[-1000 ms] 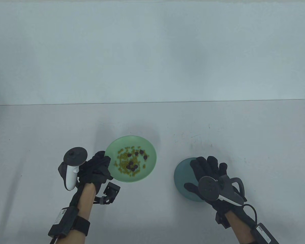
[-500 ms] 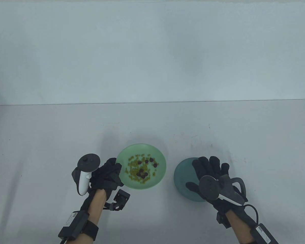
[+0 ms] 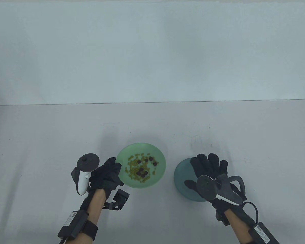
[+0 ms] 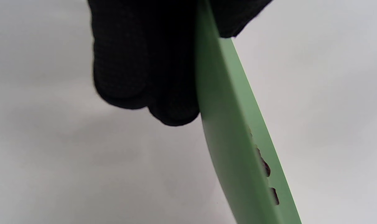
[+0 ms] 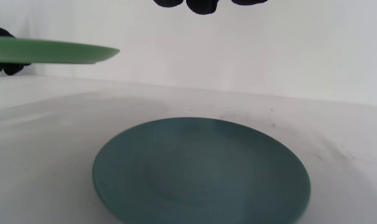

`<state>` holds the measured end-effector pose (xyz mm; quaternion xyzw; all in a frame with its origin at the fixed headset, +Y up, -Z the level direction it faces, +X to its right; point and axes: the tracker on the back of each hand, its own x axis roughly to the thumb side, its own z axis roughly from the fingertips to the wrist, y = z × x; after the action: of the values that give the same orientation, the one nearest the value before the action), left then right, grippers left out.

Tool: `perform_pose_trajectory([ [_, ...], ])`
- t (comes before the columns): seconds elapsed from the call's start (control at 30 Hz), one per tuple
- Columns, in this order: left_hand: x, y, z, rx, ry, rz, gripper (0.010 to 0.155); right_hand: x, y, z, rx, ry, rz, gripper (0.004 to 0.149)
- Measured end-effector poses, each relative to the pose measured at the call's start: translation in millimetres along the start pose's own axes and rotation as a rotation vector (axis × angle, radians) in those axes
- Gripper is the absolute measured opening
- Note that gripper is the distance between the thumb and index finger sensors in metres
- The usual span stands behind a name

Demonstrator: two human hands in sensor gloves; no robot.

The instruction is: Pick cranberries with hand pinch into plate

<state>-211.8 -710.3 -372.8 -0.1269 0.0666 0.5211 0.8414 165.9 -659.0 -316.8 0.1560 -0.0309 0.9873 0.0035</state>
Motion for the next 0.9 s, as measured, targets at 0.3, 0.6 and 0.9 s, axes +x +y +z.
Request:
perform_pose_trajectory([
  [0.3, 2, -5, 1, -0.025, -0.016, 0.008, 0.054, 55, -44, -28, -0.036, -0.092, 0.106, 0.074],
  [0.6, 2, -5, 2, -0.029, -0.023, 0.011, 0.054, 119, -45, -61, 0.001, -0.196, 0.227, 0.061],
  [0.9, 2, -4, 2, -0.032, -0.028, 0.028, 0.054, 145, -25, -73, 0.053, -0.241, 0.287, 0.054],
])
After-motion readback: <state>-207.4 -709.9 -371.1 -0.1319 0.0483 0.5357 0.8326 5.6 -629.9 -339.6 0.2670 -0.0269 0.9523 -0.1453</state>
